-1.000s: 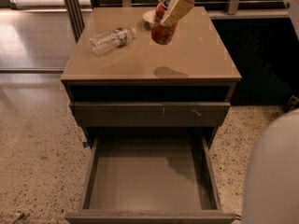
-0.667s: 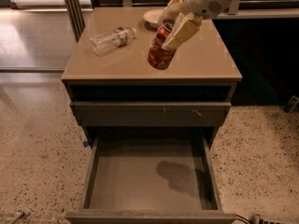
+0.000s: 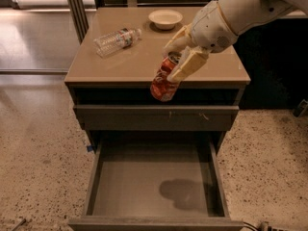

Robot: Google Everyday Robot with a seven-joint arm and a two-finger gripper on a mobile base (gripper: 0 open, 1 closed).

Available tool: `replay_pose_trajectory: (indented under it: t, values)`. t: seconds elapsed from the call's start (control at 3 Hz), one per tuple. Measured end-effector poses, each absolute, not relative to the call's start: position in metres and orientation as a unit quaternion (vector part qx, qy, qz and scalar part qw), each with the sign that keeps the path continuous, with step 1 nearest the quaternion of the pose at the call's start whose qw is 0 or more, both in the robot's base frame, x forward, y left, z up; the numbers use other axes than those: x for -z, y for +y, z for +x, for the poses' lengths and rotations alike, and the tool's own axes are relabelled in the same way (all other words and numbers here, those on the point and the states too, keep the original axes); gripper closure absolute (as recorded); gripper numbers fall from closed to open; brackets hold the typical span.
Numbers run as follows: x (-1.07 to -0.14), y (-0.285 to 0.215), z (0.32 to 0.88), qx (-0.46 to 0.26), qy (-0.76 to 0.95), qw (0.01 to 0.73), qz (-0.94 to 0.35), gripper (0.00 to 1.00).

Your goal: Place coke can into middle drawer

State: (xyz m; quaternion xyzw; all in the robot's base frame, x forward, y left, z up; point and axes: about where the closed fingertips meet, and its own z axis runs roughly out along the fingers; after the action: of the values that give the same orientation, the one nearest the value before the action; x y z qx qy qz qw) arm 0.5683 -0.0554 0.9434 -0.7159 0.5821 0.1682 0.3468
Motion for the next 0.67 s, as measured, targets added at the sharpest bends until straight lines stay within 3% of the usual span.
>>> replay_pose_trajectory:
  t: [0.67]
  values:
    - [-0.9384,-0.0535,0.5697,-0.172,0.582,0.344,-0.716,1.00]
